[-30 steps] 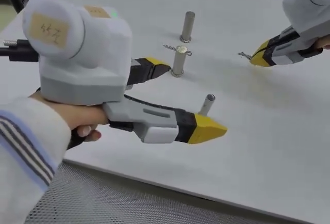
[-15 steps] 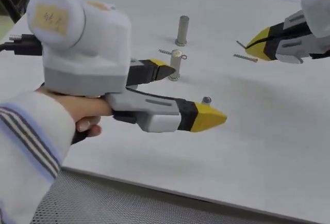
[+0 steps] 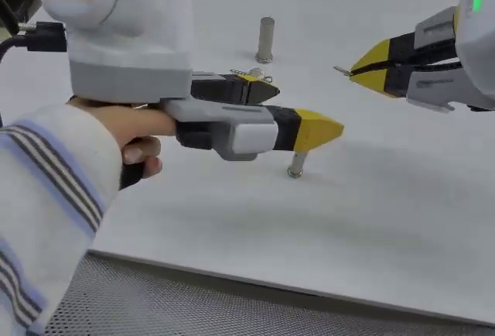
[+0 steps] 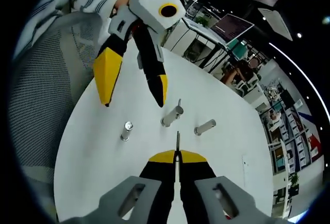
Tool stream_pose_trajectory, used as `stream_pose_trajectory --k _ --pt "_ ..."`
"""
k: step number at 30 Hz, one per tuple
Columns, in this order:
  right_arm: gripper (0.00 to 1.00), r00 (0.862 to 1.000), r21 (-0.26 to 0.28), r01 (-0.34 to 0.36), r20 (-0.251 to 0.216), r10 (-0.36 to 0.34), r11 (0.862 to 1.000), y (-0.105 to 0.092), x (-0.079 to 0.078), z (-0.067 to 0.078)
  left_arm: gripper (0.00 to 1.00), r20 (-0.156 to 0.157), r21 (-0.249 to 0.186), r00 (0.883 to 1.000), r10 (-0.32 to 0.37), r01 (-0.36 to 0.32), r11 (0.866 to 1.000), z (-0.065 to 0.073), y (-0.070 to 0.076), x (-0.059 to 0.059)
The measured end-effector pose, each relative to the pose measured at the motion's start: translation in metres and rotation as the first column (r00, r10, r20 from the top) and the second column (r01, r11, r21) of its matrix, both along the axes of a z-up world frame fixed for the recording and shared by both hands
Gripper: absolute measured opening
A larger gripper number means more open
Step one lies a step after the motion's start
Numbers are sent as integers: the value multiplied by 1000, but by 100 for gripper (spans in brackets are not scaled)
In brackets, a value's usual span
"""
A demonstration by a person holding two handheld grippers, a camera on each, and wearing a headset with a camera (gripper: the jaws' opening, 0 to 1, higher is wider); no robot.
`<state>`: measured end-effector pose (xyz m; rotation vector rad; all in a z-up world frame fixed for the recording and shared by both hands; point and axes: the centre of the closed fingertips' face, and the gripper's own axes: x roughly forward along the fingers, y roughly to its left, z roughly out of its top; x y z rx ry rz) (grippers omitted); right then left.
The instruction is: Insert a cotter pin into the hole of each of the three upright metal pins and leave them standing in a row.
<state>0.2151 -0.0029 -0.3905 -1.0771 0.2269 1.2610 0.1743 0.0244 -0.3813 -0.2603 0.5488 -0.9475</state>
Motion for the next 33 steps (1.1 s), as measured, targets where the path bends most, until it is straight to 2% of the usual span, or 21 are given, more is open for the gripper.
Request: stream_pose_trajectory --k 4,7,16,22,27,33 --pt "0 1000 4 -27 9 27 1000 7 -10 4 45 -11 -27 1000 29 -30 999 3 0 4" --pt "0 999 8 -50 9 50 999 13 -18 5 38 -28 -68 999 45 -47 997 6 -2 6" --pt "0 996 -2 -89 4 89 996 20 -33 3 17 -75 -122 996 46 -55 991 8 -4 7" --pt "0 996 4 -93 6 93 996 22 -37 7 10 -93 -128 994 49 -61 990 5 -3 8" --pt "0 995 4 -98 7 98 995 22 -38 7 4 -103 -135 994 49 -63 989 5 -6 5" --pt "0 995 0 -100 8 100 995 23 -39 7 1 -112 -137 993 48 -64 989 3 -7 4"
